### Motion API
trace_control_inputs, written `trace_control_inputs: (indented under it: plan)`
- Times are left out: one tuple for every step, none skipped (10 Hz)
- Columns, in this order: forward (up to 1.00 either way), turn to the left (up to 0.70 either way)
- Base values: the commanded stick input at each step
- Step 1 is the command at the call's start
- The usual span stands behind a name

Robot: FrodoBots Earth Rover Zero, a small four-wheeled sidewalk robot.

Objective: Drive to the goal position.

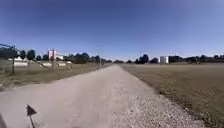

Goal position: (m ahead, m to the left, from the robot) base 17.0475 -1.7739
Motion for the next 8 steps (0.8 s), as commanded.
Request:
trace_control_inputs:
  plan:
    - [0.69, 0.03]
    - [0.69, 0.03]
    - [0.69, 0.03]
    - [0.69, 0.03]
    - [0.69, 0.03]
    - [0.69, 0.03]
    - [0.69, 0.03]
    - [0.69, 0.03]
